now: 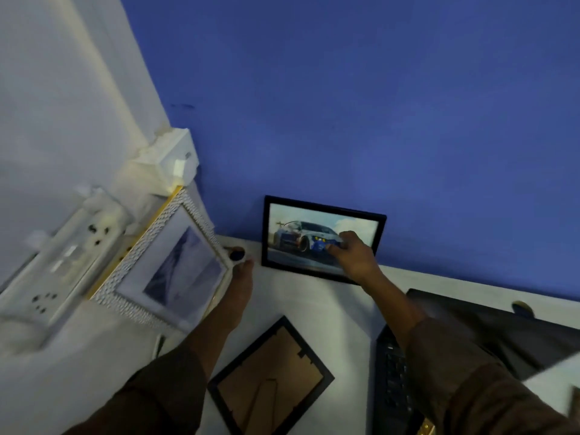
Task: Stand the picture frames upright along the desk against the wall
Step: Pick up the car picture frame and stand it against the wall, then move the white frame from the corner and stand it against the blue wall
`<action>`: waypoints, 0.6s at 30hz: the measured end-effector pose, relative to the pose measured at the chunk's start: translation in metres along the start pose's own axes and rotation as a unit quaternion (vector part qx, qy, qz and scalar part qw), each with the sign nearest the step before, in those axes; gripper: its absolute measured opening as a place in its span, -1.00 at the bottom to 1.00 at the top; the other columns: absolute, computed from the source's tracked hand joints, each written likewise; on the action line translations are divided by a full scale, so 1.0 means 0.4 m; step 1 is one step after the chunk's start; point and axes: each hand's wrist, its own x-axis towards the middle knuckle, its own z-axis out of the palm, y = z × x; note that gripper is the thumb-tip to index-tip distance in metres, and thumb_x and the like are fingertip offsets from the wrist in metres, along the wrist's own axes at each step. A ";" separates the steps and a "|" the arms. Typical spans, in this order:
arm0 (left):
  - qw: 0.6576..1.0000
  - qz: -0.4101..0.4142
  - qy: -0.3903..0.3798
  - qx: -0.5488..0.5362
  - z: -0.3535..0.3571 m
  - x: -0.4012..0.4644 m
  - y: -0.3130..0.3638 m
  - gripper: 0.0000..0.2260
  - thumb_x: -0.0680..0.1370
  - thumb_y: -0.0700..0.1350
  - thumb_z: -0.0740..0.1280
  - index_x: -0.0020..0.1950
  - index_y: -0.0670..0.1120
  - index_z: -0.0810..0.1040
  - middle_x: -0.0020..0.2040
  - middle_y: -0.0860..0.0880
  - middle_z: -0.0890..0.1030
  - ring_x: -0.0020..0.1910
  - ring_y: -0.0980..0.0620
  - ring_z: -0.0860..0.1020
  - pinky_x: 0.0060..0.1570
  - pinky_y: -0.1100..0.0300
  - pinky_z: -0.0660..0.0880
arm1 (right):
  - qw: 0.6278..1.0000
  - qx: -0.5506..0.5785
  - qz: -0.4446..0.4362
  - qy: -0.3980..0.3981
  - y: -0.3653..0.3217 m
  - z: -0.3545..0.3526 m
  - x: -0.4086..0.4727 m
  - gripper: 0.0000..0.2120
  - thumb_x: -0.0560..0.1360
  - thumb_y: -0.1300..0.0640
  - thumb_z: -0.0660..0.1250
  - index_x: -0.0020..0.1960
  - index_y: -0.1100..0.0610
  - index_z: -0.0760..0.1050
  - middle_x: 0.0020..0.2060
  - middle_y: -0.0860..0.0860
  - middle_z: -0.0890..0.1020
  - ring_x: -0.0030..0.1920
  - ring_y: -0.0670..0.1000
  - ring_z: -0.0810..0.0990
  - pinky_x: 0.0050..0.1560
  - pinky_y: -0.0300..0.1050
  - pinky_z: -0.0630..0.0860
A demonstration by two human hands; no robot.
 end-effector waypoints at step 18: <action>0.964 0.023 0.228 -0.136 -0.187 -0.367 -0.237 -0.59 0.61 0.08 0.30 0.40 -0.04 0.38 0.19 -0.01 0.55 0.10 0.01 0.52 0.11 0.13 0.36 | 0.960 -0.050 -0.165 -0.223 -0.118 0.198 -0.185 -0.50 0.55 -0.06 0.36 0.41 0.13 0.42 0.25 0.13 0.58 0.25 0.12 0.54 0.17 -0.08 0.43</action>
